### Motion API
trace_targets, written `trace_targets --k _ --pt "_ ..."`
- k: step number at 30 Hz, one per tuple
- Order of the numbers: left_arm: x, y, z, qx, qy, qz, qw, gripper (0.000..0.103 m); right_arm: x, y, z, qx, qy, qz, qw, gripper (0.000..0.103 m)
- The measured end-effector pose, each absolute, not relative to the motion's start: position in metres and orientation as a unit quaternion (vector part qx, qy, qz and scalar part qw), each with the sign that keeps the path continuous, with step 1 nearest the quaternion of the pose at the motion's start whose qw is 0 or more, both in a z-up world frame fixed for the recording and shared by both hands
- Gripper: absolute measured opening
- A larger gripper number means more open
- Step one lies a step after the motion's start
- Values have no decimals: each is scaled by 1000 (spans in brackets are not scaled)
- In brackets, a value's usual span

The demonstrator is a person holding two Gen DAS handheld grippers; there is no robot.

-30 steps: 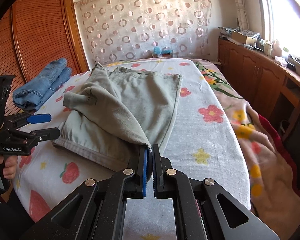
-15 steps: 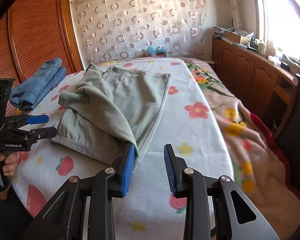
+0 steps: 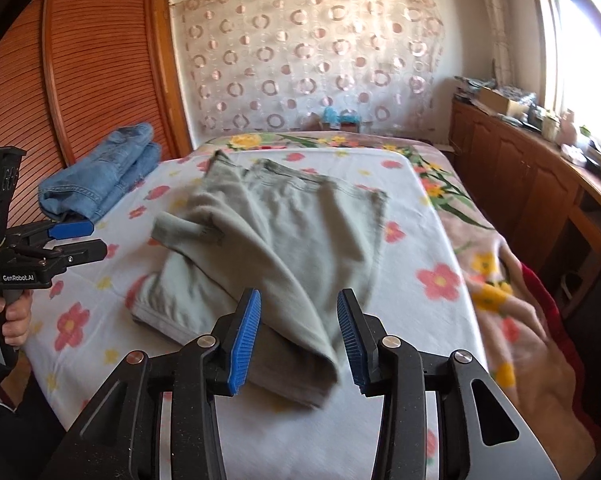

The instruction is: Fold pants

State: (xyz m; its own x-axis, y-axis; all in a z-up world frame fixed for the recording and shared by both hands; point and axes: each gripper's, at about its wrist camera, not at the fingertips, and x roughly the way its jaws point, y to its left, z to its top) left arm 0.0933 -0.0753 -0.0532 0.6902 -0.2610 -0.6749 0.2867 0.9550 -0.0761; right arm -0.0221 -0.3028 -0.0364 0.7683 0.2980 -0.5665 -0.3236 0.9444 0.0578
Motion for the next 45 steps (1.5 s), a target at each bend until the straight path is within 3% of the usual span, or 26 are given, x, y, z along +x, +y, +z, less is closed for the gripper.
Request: trace_targets --k 16,40,42,45 --pt "89 -33 -49 -9 351 -116 929 82 53 -228 -44 -41 332 278 901 42" --pt "82 -11 -54 -23 353 -103 929 82 121 -131 -79 -152 378 275 871 42" --pt "81 -12 -55 -23 354 -104 929 82 120 -136 -76 -154 376 274 871 35" --pt "81 -14 -56 -21 356 -106 928 82 118 -143 -74 -162 372 267 874 12"
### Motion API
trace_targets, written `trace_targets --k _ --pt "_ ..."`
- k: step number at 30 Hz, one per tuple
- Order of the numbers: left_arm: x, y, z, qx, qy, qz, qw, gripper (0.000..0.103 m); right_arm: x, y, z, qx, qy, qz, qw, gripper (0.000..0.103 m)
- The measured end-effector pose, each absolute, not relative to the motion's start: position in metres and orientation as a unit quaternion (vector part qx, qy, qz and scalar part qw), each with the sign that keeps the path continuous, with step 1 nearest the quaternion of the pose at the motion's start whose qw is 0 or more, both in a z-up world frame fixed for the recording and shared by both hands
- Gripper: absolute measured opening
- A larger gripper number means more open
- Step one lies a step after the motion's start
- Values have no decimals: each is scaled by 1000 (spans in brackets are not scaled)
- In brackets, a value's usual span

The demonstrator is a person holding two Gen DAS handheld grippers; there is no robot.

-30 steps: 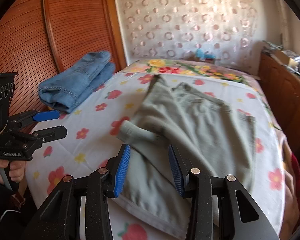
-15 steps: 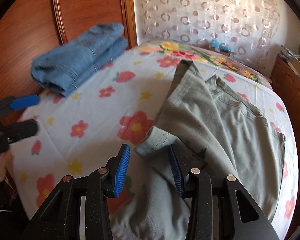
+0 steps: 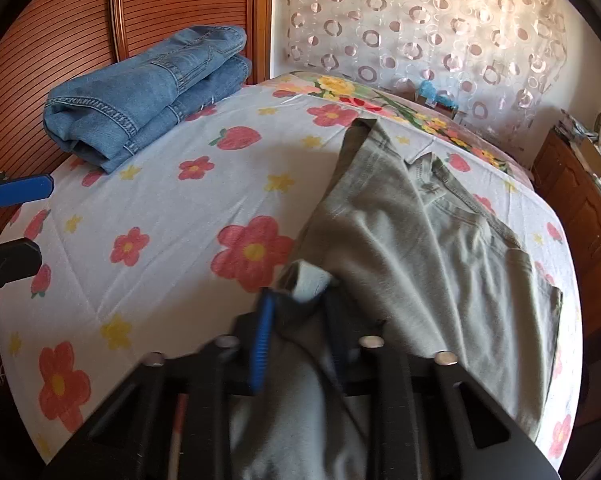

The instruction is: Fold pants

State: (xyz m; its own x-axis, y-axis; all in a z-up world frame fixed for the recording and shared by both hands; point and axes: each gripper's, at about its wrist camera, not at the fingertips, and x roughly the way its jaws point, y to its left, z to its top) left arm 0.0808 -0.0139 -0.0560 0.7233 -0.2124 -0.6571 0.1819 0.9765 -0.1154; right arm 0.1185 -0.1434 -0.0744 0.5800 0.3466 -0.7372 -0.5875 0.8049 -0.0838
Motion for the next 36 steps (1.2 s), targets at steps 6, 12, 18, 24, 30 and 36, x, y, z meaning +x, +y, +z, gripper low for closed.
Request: trace_targets --k 6,12,18,24,30,36 --pt "85 -23 -58 -13 362 -116 925 82 117 -162 -56 -123 351 277 886 5" --pt "99 -39 -59 5 368 -137 920 82 120 -180 -45 -97 339 285 891 5" --pt "119 -56 -59 17 376 -154 913 82 129 -195 -43 -76 331 286 896 5" --pt "145 -72 -57 27 386 -169 907 82 147 -207 -49 -78 338 275 897 5" --pt "172 -90 -60 49 397 -177 899 82 174 -223 -54 -61 345 259 900 5" --pt "199 -105 -67 70 410 -181 891 82 192 -227 -64 -51 356 254 898 7"
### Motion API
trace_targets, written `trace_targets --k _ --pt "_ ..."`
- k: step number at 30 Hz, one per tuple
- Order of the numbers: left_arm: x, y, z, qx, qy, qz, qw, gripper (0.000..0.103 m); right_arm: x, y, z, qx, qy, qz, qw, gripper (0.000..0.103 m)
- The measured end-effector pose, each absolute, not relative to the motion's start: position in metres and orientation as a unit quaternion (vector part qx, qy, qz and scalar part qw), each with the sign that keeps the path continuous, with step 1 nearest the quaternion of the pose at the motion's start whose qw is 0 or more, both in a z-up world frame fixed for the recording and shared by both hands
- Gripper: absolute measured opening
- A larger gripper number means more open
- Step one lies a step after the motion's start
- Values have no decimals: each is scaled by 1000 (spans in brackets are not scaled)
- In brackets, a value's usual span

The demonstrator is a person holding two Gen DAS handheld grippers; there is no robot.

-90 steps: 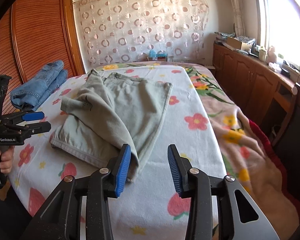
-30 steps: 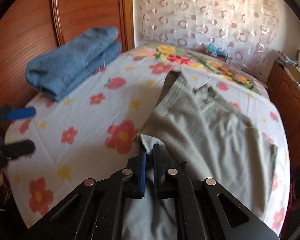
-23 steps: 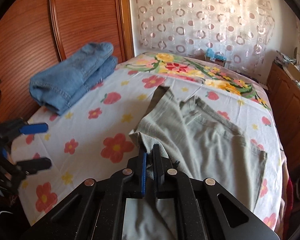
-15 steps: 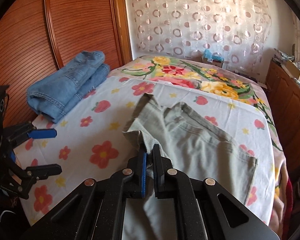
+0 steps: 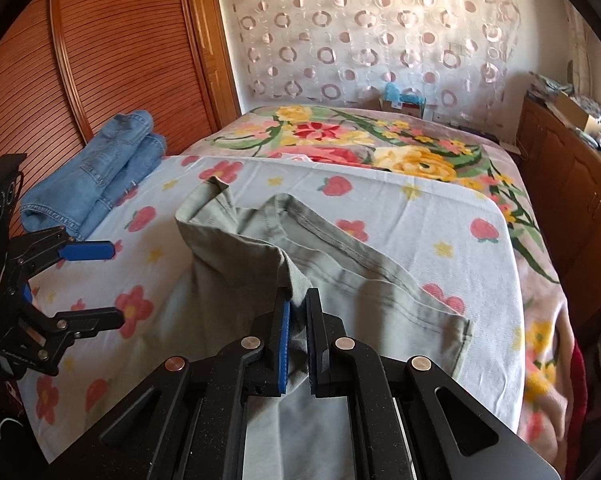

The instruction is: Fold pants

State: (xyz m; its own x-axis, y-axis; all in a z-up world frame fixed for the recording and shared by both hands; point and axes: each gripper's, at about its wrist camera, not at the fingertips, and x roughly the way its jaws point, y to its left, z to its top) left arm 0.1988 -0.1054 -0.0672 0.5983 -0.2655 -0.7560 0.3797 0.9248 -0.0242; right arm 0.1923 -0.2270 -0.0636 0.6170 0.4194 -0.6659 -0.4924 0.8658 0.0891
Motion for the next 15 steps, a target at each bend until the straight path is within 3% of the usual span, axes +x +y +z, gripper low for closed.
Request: trace_targets --k 2,11,15 --pt "208 -110 -68 73 414 -180 889 82 198 -229 -65 -44 360 254 897 23" --pt "238 -120 -72 84 426 -182 882 82 219 -241 -76 -37 382 241 892 31" --pt "249 -123 -72 86 428 -183 881 82 220 -252 -74 -27 378 226 897 40"
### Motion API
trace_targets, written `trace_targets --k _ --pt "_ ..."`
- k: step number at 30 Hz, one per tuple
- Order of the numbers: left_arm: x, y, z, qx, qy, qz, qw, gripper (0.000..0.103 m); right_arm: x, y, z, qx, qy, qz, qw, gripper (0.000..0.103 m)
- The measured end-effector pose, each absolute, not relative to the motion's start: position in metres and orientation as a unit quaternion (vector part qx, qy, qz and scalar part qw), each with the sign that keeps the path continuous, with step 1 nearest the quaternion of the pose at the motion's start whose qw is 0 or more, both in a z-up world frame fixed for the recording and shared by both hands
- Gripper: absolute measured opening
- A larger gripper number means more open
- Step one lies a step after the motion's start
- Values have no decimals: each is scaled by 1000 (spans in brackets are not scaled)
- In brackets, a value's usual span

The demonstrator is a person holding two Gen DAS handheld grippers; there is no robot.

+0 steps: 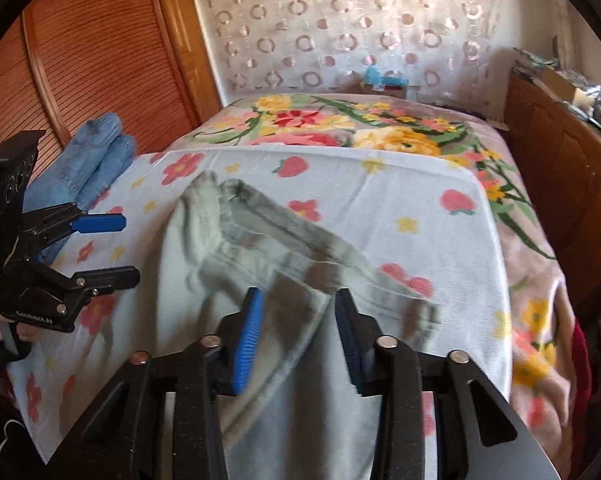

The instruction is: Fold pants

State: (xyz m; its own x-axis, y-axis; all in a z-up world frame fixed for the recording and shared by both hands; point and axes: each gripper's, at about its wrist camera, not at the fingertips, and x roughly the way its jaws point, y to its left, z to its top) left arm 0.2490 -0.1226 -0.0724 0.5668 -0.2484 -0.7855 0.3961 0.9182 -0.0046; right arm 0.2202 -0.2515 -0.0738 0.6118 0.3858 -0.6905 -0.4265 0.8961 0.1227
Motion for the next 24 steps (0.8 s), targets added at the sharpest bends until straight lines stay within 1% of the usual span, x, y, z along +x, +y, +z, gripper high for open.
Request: trace_targets --k 4,5,6,7,8,9,17,24 --pt "256 -124 -77 87 432 -180 879 82 227 -243 -83 -19 397 239 886 40" --pt "258 -124 -78 86 433 -180 879 82 229 -240 -85 -21 400 238 885 38" --pt "258 -123 -79 84 434 -180 879 82 231 -243 -84 -20 401 239 884 34" --pt "259 -122 -80 81 436 -181 878 82 233 -241 -85 -23 402 243 882 23" --pt "259 -122 -81 79 437 -181 877 82 234 -239 -85 -31 401 239 884 10" --pt "259 -122 -81 77 438 -182 877 82 234 -241 -84 -35 397 235 886 6" --pt "260 -122 -77 74 431 -180 881 82 221 -266 -56 -19 331 222 917 5" --pt "261 -123 -75 72 428 -177 883 82 219 -287 -58 -24 323 178 929 5"
